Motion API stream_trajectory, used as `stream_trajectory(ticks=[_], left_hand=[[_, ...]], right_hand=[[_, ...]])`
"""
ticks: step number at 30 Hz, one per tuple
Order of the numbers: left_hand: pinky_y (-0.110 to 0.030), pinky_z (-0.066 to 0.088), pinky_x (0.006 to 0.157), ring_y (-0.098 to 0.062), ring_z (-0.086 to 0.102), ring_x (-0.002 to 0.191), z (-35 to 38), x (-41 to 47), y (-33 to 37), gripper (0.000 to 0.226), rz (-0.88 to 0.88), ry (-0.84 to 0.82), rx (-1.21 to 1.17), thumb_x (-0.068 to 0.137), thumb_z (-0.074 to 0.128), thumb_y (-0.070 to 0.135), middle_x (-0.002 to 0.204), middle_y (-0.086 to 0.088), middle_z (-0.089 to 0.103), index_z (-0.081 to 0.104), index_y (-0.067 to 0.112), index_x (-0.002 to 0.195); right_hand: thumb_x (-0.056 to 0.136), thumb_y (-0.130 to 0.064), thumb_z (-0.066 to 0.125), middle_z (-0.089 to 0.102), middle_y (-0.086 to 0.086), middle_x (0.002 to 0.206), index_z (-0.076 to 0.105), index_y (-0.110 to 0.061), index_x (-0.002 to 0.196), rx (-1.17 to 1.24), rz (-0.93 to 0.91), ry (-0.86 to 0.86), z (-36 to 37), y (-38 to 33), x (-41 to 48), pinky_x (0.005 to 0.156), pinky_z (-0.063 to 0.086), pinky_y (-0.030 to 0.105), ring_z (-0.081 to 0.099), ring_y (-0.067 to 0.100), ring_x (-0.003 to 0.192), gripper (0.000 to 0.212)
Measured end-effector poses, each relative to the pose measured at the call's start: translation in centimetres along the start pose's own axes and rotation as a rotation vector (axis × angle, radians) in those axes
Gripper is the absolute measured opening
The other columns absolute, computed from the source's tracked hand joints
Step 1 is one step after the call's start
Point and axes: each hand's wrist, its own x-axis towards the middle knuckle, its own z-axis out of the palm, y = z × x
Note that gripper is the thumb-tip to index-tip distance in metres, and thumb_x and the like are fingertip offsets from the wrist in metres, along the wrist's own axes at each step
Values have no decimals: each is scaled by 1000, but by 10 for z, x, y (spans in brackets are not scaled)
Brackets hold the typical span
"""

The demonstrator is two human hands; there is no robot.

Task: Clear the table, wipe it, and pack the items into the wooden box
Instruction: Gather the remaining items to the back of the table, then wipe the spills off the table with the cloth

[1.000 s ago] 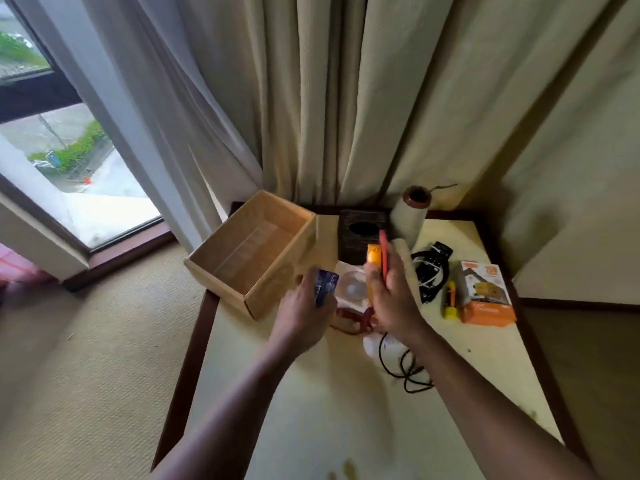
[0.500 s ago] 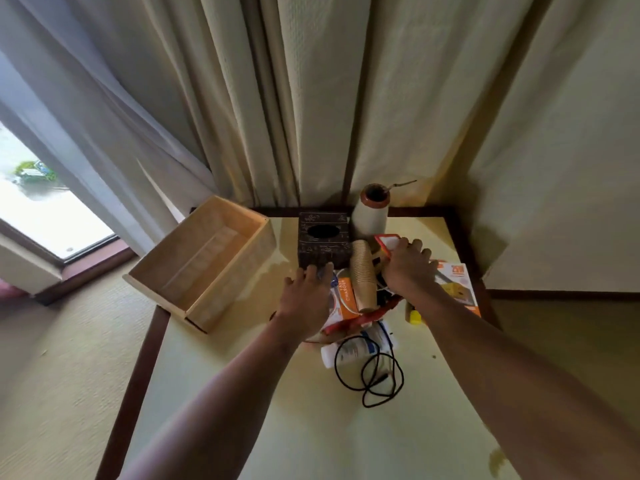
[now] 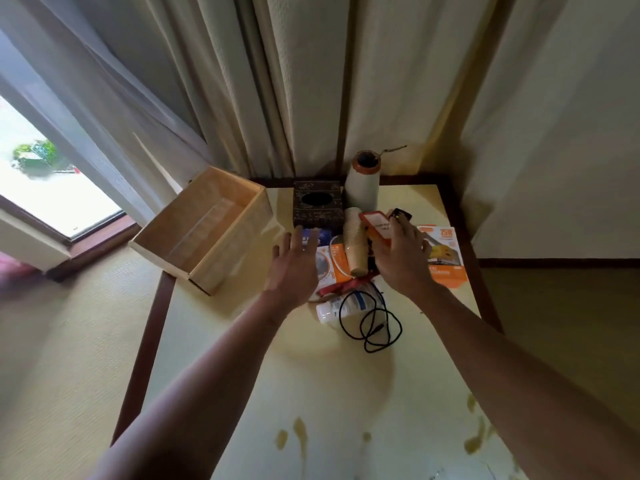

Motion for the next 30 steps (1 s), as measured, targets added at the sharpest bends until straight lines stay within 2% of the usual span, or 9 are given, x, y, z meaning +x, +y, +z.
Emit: stream_trajectory(ticks=[4,7,11,14,18,21,23,26,30], left_hand=[[-51,40,111,-33,35,141,-26,-66,21,57,28,160,-190,91,61,16,155,-13,37,47,18,147],[-49,41,110,-33,41,139,-16,-124,40,46,33,224,-290,91,60,15,147,-10,48,57,18,137],[-41,41,107,-25,45,134,17,-202,68,34,40,125,-408,97,58,18,142,-5,55,64,20,131],[-40,42,107,-24,45,136,40,-256,93,35,79,40,-402,99,56,20,143,-3,54,63,21,133],[-49,40,114,-34,42,144,68,-315,136,41,184,-29,-322,101,44,21,150,-10,51,57,17,140],[-57,40,115,-40,37,149,92,-356,175,50,213,-62,-241,98,37,28,157,-16,45,48,17,145],[-59,33,118,-40,28,152,111,-378,194,54,163,-72,-194,99,37,33,163,-17,36,41,16,151],[-58,10,121,-39,5,157,138,-402,211,61,87,-61,-143,107,29,38,171,-19,8,20,13,162],[-58,2,123,-33,-13,158,150,-411,215,67,-1,-92,-123,110,26,41,171,-16,-15,0,11,164]], right_hand=[[101,-34,50,35,9,160,38,-15,151,136,-23,20,-7,8,-83,117,29,58,29,32,148,54],[103,-31,49,40,7,157,42,-15,150,185,14,-9,-8,21,-151,117,31,52,32,27,146,50],[104,-26,49,39,4,159,42,-15,152,161,62,-44,-9,47,-238,121,30,46,29,20,149,49],[106,-28,44,36,1,162,40,-16,154,103,91,-89,-13,77,-291,123,26,39,26,17,151,50],[107,-41,24,25,-6,167,32,-21,158,-10,79,-158,-15,126,-357,126,12,31,12,12,155,55],[100,-52,4,13,-6,170,27,-23,160,-128,20,-183,-16,170,-403,128,6,36,-3,12,157,71],[101,-54,5,3,-6,171,19,-25,162,-208,-3,-207,-15,197,-428,128,2,40,-11,14,157,68],[104,-57,16,0,2,171,13,-23,162,-327,-50,-259,-10,234,-452,126,3,51,-8,24,158,67],[104,-56,14,-1,7,171,9,-21,163,-364,-136,-287,-2,250,-447,124,8,58,-2,30,158,69]])
